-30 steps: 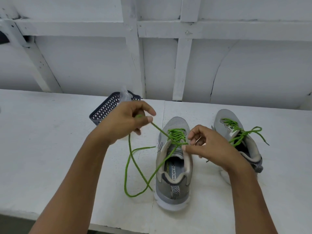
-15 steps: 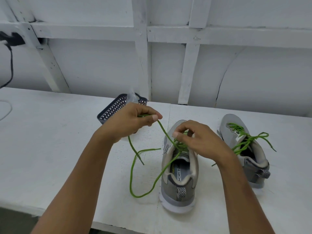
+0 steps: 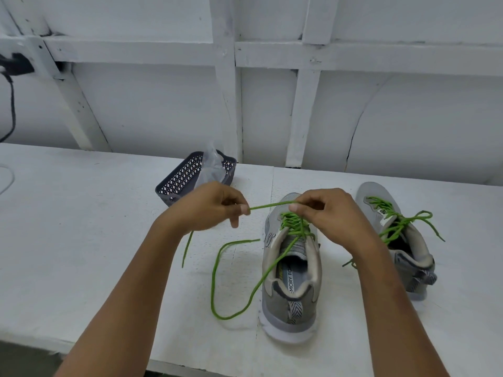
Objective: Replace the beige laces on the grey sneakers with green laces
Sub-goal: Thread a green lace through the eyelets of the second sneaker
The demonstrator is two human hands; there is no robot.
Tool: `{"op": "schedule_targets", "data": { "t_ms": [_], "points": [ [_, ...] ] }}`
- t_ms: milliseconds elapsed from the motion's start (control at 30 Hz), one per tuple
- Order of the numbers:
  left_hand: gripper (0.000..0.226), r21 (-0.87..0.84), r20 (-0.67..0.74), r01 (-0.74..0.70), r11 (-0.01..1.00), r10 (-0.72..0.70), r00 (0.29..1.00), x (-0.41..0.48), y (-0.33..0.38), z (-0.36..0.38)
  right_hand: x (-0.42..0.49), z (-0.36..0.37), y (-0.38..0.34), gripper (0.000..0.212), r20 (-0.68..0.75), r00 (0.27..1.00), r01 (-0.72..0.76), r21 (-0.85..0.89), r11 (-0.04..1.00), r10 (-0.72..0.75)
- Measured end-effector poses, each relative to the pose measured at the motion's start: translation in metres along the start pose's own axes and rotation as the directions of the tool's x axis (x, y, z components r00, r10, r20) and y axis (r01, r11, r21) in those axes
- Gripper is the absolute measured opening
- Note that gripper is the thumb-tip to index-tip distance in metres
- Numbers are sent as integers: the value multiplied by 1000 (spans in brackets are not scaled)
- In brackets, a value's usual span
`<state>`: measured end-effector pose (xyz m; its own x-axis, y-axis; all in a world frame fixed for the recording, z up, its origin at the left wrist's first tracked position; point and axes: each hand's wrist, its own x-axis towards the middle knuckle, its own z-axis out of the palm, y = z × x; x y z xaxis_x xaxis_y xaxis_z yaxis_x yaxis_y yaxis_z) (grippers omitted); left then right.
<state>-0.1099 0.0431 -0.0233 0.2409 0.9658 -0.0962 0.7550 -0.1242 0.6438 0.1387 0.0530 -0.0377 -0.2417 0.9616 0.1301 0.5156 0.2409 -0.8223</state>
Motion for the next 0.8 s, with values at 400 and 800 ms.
{"op": "schedule_targets", "data": {
  "t_ms": [400,800],
  "points": [
    [26,-343,-75,-30,939,4,997,2,6,2,-5,-3,2,11,157,987,-30,-22,999,33],
    [11,-855,-194,-245,457,157,968,4,5,5,-15,-22,20,16,252,962,-143,131,981,107]
  ]
}}
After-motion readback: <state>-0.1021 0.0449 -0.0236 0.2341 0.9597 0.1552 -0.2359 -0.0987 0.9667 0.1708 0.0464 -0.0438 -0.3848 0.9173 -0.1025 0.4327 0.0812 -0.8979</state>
